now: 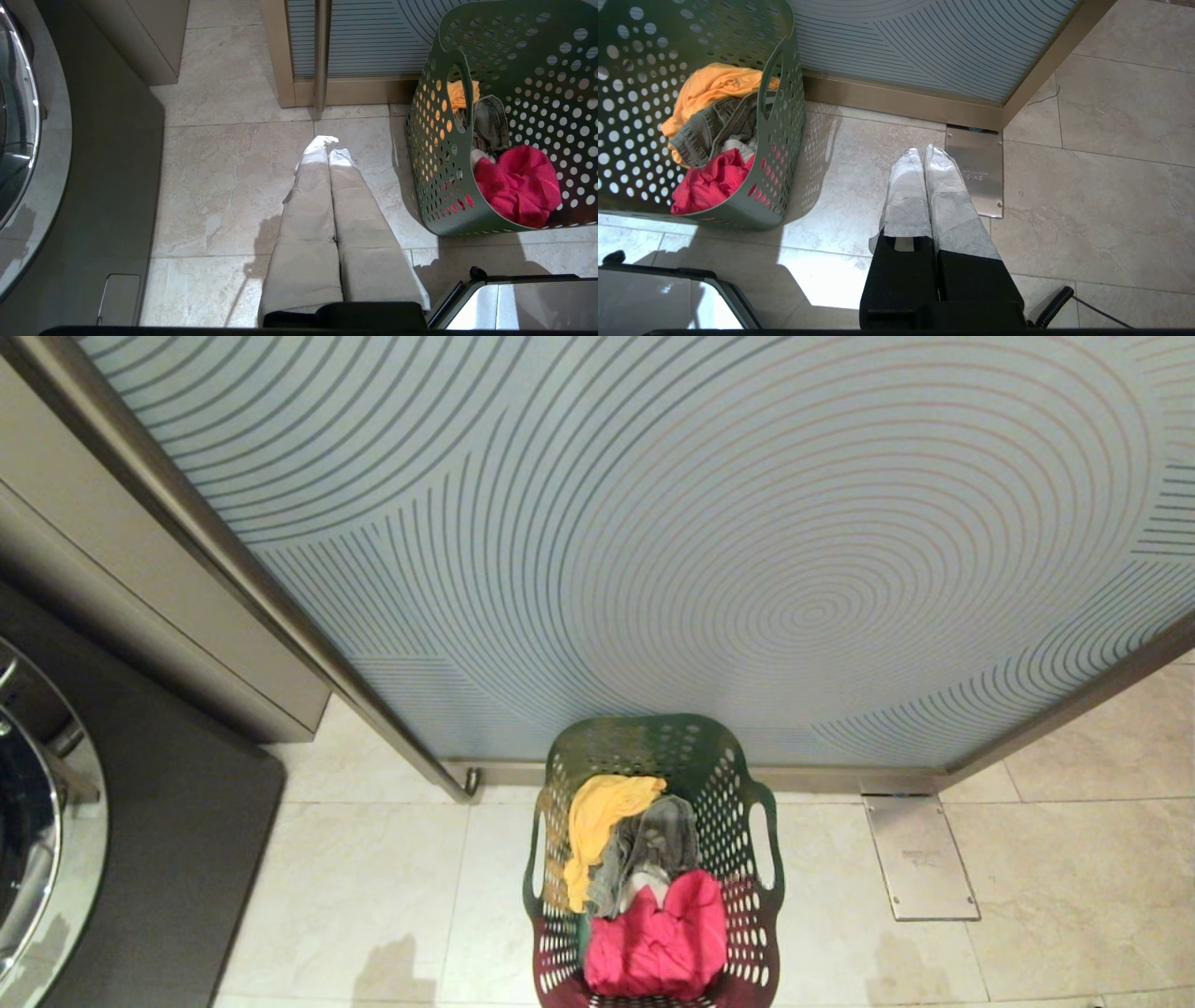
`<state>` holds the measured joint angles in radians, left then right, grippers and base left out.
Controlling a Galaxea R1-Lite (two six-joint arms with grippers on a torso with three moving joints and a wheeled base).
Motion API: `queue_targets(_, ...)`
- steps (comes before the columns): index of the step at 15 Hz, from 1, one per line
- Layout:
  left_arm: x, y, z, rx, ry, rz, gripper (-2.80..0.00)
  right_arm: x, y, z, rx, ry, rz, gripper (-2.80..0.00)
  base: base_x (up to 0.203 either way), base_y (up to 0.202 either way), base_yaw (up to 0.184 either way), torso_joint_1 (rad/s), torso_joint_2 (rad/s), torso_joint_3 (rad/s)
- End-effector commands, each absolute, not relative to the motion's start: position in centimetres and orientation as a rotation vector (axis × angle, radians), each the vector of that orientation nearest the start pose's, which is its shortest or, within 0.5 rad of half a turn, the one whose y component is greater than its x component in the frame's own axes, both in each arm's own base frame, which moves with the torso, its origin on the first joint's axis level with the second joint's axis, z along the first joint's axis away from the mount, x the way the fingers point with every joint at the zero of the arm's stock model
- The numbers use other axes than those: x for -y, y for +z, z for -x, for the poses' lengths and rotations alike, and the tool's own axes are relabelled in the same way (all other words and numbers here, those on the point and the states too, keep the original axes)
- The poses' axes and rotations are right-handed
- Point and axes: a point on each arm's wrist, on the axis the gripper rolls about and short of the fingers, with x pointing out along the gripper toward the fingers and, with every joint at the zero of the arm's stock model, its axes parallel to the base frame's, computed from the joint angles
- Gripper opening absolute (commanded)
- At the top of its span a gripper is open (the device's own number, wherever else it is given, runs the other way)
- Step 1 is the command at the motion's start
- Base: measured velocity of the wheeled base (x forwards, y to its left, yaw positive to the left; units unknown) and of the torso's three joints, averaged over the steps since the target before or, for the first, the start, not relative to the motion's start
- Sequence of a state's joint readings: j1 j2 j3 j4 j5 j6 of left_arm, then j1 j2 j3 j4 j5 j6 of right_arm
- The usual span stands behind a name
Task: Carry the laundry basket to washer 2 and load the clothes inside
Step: Pick up the clothes basket and put it beside the washing machine
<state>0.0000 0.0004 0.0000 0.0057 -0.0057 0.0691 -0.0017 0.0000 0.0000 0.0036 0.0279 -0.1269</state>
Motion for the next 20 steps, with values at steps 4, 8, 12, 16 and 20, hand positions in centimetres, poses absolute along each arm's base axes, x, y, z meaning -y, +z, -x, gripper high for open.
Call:
queue_targets(4, 0.0, 7.5, 2.3, -0.003, -0.009, -0.074, -2.80, -0.1, 7.5, 2.3, 0.000, 0.029, 0.135, -2.80, 0.000, 0.000, 0.000, 0.000, 0.00, 0.000)
queue_targets(8, 0.0, 7.6, 2.3, 0.007, -0.016, -0.069, -2.80, 0.0, 7.6, 2.3, -0.001, 0.007, 0.099, -2.80, 0.000, 0.000, 0.000, 0.000, 0.00, 0.000)
queue_targets(12, 0.3, 15.1, 4.5, 0.220, -0.120, -0.058, -2.80, 0.1, 15.5, 4.4, 0.155, -0.042, -0.001, -2.80, 0.000, 0.000, 0.000, 0.000, 0.00, 0.000)
queue_targets(16, 0.7, 24.9, -0.9, -0.051, -0.319, 0.105, -2.80, 0.0, 27.9, -1.8, -0.030, -0.021, -0.191, -2.80, 0.000, 0.000, 0.000, 0.000, 0.00, 0.000)
queue_targets(20, 1.6, 24.1, -12.7, -0.534, -0.378, 0.221, -2.80, -0.8, 26.9, -13.7, -0.475, -0.010, -0.275, -2.80, 0.000, 0.000, 0.000, 0.000, 0.00, 0.000)
